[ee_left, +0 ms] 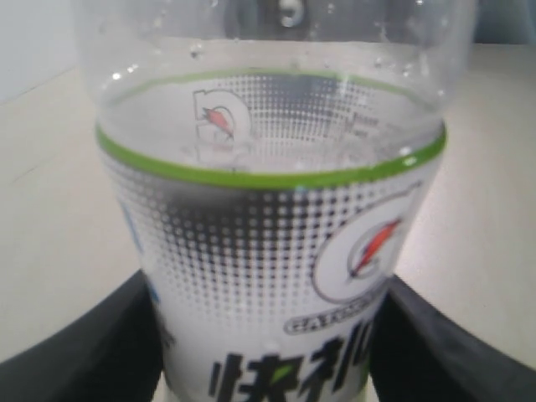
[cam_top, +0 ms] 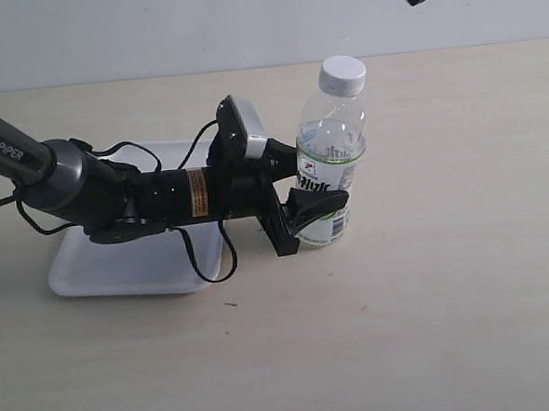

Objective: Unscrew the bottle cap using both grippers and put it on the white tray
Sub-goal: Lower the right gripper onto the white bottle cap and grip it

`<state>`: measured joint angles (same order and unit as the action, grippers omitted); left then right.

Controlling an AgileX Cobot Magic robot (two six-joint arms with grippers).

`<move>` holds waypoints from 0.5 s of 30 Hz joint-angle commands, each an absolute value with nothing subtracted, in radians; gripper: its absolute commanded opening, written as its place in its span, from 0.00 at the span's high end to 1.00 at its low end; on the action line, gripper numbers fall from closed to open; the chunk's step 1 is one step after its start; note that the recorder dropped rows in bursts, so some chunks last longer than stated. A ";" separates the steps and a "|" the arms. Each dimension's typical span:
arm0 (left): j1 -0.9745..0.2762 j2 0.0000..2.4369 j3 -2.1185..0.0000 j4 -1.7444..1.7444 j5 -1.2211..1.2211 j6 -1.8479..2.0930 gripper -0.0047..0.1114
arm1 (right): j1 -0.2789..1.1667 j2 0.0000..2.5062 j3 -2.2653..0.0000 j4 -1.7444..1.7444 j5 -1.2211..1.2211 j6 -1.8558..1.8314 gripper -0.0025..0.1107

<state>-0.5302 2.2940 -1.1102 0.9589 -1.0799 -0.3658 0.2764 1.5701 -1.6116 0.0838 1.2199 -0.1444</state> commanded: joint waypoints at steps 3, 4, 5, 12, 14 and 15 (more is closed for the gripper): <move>-0.528 2.289 -1.103 0.984 -1.035 -0.372 0.96 | 0.367 1.594 -1.622 0.072 1.221 -0.144 0.88; -0.528 2.289 -1.103 0.990 -1.035 -0.372 0.96 | 0.373 1.602 -1.622 0.077 1.221 -0.144 0.84; -0.528 2.289 -1.103 0.992 -1.035 -0.372 0.96 | 0.373 1.611 -1.622 0.079 1.221 -0.144 0.79; -0.528 2.289 -1.103 0.992 -1.035 -0.372 0.96 | 0.373 1.675 -1.622 0.103 1.221 -0.126 0.47; -0.528 2.289 -1.103 0.992 -1.035 -0.372 0.96 | 0.373 1.685 -1.622 0.101 1.221 -0.126 0.47; -0.528 2.289 -1.103 0.992 -1.035 -0.371 0.96 | 0.373 1.690 -1.622 0.098 1.221 -0.128 0.47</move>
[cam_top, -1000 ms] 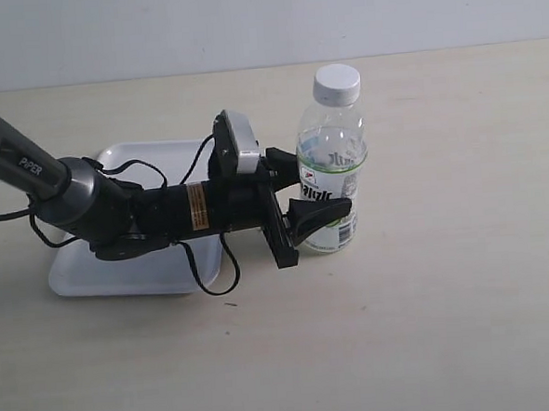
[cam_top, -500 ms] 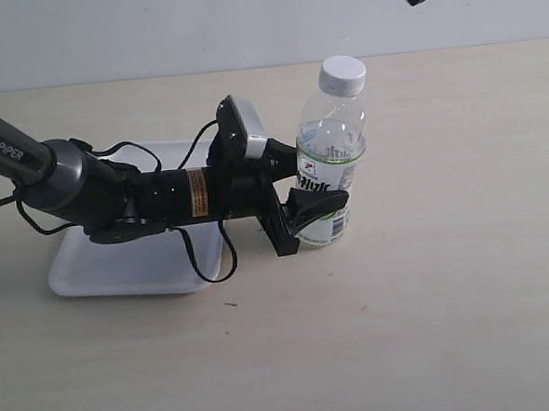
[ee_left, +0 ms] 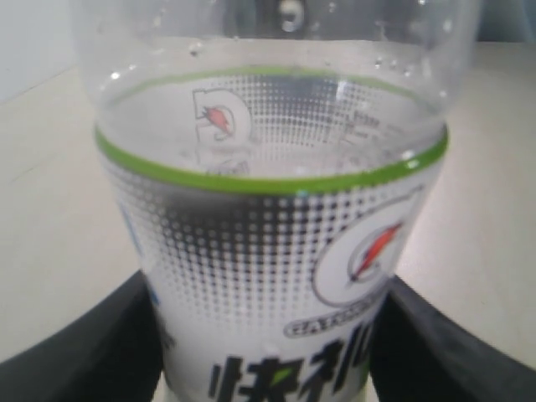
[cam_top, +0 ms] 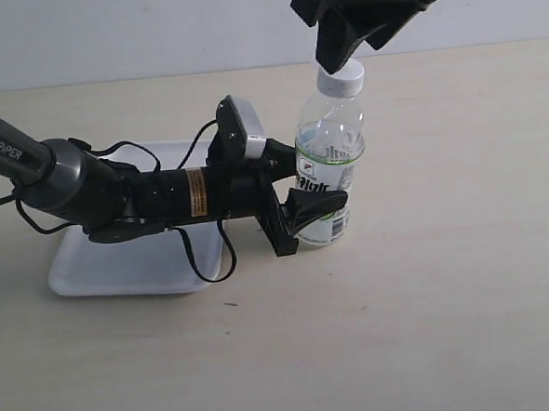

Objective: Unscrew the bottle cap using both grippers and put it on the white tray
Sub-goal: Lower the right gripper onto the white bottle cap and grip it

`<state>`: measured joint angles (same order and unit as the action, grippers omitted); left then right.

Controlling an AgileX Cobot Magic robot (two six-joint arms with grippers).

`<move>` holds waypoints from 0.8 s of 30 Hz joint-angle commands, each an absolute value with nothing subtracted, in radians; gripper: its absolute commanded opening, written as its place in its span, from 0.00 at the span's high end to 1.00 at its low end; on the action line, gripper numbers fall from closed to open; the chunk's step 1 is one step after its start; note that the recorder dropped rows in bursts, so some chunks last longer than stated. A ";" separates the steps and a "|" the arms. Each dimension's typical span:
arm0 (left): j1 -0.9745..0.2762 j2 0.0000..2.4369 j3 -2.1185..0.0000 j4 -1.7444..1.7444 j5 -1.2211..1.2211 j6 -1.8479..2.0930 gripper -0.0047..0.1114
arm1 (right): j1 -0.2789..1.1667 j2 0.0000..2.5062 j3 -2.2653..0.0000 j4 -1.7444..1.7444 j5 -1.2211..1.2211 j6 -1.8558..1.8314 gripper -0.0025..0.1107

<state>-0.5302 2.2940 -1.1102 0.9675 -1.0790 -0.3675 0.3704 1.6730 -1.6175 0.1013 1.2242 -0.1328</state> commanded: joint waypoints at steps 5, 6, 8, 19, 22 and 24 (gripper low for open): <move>-0.528 2.289 -1.103 0.992 -1.035 -0.371 0.96 | 0.373 1.708 -1.622 0.096 1.221 -0.128 0.47; -0.528 2.289 -1.103 0.992 -1.035 -0.371 0.96 | 0.373 1.713 -1.622 0.096 1.221 -0.128 0.47; -0.528 2.289 -1.103 0.992 -1.035 -0.371 0.96 | 0.373 1.722 -1.622 0.096 1.221 -0.128 0.47; -0.528 2.289 -1.103 0.992 -1.035 -0.371 0.96 | 0.373 1.736 -1.622 0.093 1.221 -0.128 0.47; -0.528 2.289 -1.103 0.992 -1.035 -0.371 0.96 | 0.373 1.736 -1.622 0.093 1.221 -0.128 0.48; -0.528 2.289 -1.103 0.992 -1.035 -0.369 0.96 | 0.373 1.736 -1.622 0.093 1.221 -0.128 0.49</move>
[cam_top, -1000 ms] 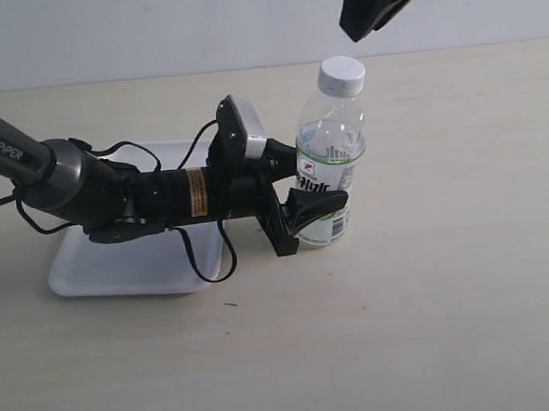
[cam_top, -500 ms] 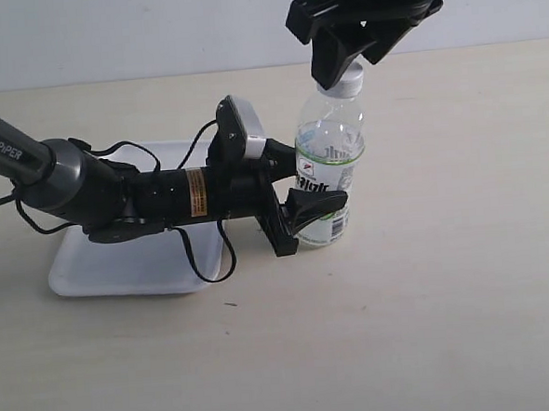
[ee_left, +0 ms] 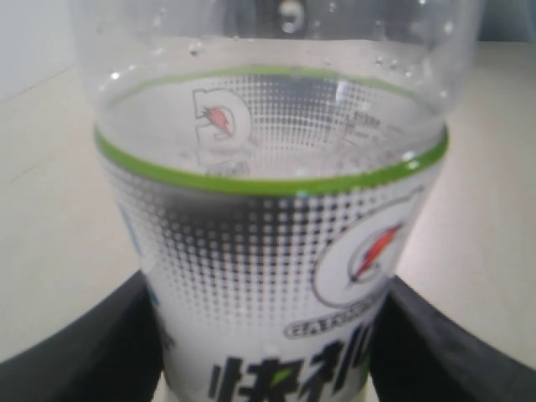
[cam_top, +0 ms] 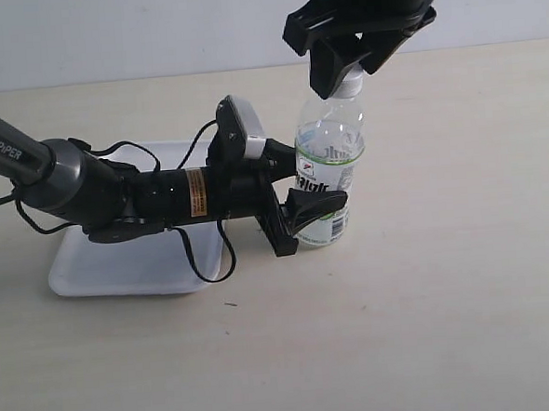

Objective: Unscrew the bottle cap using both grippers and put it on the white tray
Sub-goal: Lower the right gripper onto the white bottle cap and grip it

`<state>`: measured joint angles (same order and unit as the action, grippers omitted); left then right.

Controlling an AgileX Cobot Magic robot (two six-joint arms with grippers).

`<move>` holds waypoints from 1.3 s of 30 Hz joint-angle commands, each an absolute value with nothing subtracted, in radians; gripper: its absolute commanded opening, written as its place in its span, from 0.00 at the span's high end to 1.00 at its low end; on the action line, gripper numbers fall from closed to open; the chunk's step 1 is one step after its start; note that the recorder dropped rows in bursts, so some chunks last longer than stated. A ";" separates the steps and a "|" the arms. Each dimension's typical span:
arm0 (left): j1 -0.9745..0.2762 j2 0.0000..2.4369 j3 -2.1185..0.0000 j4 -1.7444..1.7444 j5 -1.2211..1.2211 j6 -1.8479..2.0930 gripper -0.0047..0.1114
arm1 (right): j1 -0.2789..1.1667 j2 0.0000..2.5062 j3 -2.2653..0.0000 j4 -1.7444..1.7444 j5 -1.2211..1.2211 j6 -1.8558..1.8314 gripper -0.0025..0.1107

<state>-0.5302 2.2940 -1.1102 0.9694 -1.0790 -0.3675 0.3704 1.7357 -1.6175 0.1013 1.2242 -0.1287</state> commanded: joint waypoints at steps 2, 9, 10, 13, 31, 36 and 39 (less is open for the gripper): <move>-0.528 2.289 -1.103 0.992 -1.035 -0.350 0.96 | 0.373 1.736 -1.622 0.093 1.221 -0.128 0.50; -0.528 2.289 -1.103 0.992 -1.035 -0.340 0.96 | 0.373 1.736 -1.622 0.093 1.221 -0.128 0.50; -0.528 2.289 -1.103 0.992 -1.035 -0.340 0.96 | 0.373 1.737 -1.622 0.093 1.221 -0.128 0.50; -0.528 2.289 -1.103 0.992 -1.035 -0.333 0.96 | 0.373 1.746 -1.622 0.093 1.221 -0.128 0.50; -0.528 2.289 -1.103 0.992 -1.035 -0.322 0.96 | 0.373 1.753 -1.622 0.093 1.221 -0.130 0.87; -0.528 2.289 -1.103 1.007 -1.035 -0.321 0.96 | 0.373 1.753 -1.622 0.095 1.221 -0.201 0.98; -0.528 2.289 -1.103 1.007 -1.037 -0.321 0.96 | 0.373 1.753 -1.622 0.098 1.221 -0.267 0.98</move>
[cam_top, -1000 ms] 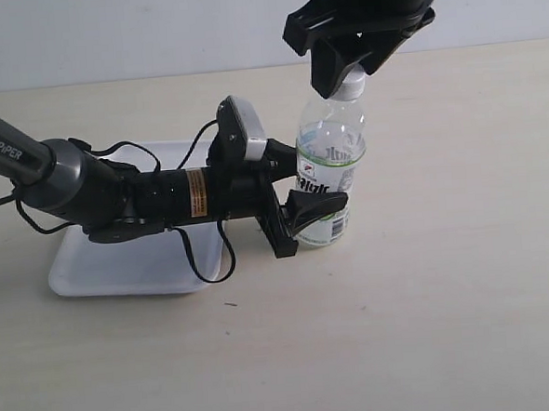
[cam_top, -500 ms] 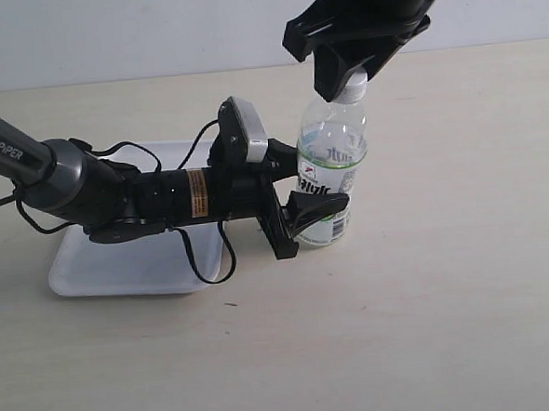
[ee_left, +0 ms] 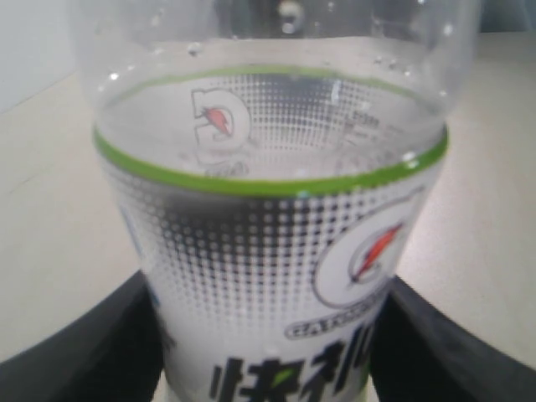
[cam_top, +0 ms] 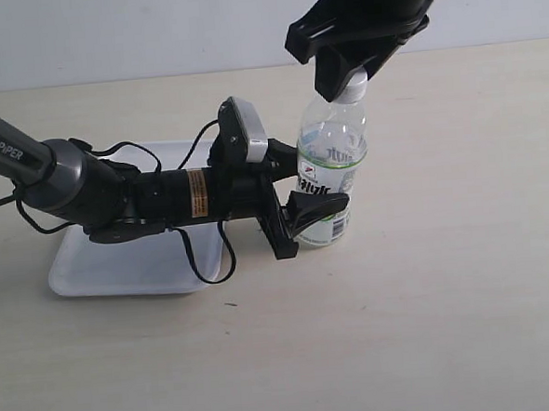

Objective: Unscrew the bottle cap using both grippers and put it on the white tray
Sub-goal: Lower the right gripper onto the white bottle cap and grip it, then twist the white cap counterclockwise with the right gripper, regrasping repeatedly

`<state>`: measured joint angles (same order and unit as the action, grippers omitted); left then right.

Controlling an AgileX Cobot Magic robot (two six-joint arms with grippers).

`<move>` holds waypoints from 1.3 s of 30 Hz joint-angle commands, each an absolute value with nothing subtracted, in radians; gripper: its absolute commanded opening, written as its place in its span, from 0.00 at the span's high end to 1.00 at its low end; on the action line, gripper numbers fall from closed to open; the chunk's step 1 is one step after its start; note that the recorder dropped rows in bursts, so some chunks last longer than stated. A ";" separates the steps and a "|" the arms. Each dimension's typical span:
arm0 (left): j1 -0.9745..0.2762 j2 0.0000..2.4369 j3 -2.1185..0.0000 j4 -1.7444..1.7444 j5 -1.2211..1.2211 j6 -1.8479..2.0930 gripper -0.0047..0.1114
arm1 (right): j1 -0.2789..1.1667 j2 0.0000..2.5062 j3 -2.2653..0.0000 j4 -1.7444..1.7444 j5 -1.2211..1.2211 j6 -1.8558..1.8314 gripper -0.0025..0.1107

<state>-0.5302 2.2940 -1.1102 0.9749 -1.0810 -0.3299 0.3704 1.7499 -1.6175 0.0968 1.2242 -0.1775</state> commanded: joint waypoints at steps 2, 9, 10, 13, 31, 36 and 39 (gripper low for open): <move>-0.528 2.289 -1.103 1.007 -1.037 -0.321 0.96 | 0.373 1.753 -1.622 0.098 1.221 -0.302 0.98; -0.528 2.289 -1.103 1.014 -1.037 -0.321 0.96 | 0.373 1.753 -1.622 0.098 1.221 -0.534 0.98; -0.528 2.289 -1.103 1.014 -1.039 -0.321 0.96 | 0.373 1.753 -1.622 0.098 1.221 -0.567 0.98; -0.528 2.289 -1.103 1.014 -1.041 -0.321 0.96 | 0.373 1.753 -1.622 0.098 1.221 -0.649 0.98; -0.528 2.289 -1.103 1.014 -1.042 -0.321 0.96 | 0.373 1.753 -1.622 0.096 1.221 -1.202 0.98; -0.528 2.289 -1.103 1.014 -1.042 -0.321 0.96 | 0.373 1.749 -1.622 0.098 1.221 -1.413 0.98; -0.528 2.289 -1.103 1.014 -1.042 -0.321 0.96 | 0.373 1.749 -1.622 0.098 1.221 -1.512 0.98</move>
